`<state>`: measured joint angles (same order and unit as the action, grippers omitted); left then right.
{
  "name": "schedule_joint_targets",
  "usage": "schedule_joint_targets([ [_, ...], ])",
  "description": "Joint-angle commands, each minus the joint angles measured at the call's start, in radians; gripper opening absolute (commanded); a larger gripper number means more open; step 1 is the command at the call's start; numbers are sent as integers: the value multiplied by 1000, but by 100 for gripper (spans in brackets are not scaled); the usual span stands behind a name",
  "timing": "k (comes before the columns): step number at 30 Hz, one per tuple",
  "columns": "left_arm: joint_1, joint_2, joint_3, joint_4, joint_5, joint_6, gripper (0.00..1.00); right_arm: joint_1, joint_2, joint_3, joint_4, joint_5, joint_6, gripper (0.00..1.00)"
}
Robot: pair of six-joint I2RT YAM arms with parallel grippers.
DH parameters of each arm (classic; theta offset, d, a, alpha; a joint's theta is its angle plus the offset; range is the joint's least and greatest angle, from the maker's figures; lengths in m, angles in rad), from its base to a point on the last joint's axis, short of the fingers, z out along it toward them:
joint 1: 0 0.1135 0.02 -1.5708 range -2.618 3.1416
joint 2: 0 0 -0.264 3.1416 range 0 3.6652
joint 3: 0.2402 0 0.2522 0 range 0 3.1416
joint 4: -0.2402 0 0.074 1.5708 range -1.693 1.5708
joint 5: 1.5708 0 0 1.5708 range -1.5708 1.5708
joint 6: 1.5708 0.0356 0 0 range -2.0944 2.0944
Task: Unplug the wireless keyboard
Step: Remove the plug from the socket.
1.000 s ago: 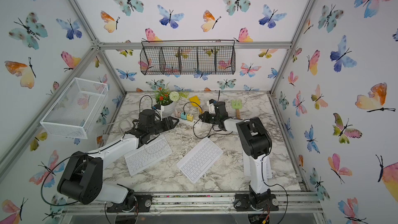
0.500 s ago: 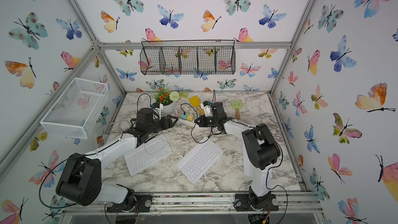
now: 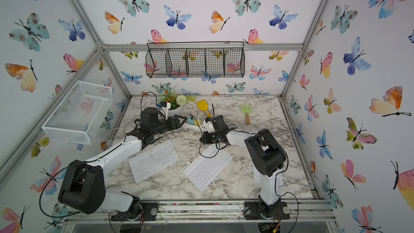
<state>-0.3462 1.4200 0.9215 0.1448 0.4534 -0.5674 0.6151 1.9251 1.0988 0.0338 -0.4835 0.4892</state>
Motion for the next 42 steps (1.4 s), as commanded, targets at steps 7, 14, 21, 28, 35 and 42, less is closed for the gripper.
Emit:
schedule_joint_targets([
  [7, -59, 48, 71, 80, 116, -74, 64, -3, 55, 0, -20, 8, 11, 4],
  [14, -99, 151, 133, 207, 176, -176, 55, 5, 62, -21, -8, -49, 2, 4],
  [21, -115, 277, 206, 253, 137, -194, 38, 6, 53, -43, 8, -49, 4, 4],
  [28, -136, 393, 246, 252, 102, -176, 33, 5, 33, -59, 21, -40, 5, 5],
  [35, -148, 410, 191, 204, -6, -128, 32, 5, 8, -55, 14, -21, -18, 8],
  [42, -161, 416, 170, 136, -112, -70, 32, 5, 10, -25, -9, -21, -72, 14],
])
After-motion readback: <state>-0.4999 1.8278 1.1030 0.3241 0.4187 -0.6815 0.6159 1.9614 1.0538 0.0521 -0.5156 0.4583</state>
